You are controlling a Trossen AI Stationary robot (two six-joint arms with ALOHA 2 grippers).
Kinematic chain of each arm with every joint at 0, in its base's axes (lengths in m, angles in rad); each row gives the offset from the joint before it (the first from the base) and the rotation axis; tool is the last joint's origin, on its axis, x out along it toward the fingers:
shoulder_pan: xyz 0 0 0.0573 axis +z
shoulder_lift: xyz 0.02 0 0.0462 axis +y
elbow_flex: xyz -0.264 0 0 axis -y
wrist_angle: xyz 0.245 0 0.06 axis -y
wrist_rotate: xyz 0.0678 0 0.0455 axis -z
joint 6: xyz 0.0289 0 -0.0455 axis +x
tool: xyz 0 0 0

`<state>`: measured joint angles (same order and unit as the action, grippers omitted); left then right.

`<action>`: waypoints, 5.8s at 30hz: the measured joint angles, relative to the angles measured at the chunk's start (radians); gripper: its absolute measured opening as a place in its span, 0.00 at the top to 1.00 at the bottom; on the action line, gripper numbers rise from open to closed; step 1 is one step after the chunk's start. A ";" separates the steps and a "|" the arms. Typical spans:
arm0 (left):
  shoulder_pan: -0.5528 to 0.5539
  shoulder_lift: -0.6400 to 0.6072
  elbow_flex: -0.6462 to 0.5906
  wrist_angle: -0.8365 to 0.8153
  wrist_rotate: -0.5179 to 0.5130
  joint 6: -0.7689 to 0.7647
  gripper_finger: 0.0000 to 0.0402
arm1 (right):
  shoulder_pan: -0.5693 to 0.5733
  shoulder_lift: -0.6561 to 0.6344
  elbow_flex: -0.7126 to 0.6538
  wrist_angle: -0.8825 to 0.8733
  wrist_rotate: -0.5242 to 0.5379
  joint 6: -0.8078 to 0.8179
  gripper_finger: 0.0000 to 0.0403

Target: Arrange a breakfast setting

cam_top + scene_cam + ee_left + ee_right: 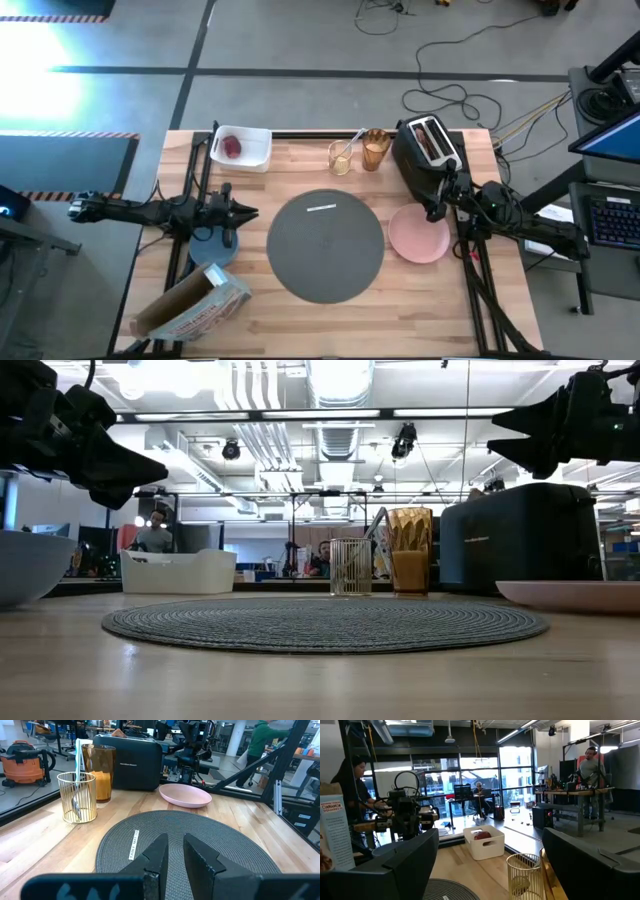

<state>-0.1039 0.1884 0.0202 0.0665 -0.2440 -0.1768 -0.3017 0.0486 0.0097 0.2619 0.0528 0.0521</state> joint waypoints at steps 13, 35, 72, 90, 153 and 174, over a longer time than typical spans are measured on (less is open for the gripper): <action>0.000 0.000 0.000 0.000 0.000 0.000 0.89 | 0.000 0.000 0.000 0.000 0.000 0.000 0.14; 0.000 0.000 0.000 0.000 0.000 0.000 0.89 | 0.000 0.000 0.000 0.000 0.000 0.000 0.14; 0.000 0.018 0.000 0.181 0.056 -0.294 0.89 | 0.000 0.000 0.000 0.000 0.000 0.000 0.14; 0.001 0.260 0.254 0.149 -0.140 -0.109 0.89 | 0.000 0.000 0.000 0.000 0.000 0.000 0.14; 0.285 0.920 0.766 -0.584 -0.131 -0.096 0.56 | 0.000 0.000 0.000 -0.002 0.000 0.000 0.14; 0.649 1.373 1.067 -0.816 -0.018 0.105 0.62 | 0.000 0.000 0.000 -0.002 0.000 0.000 0.14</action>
<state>0.5453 1.5617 1.0876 -0.7496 -0.2619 -0.0720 -0.3019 0.0486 0.0097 0.2596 0.0526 0.0521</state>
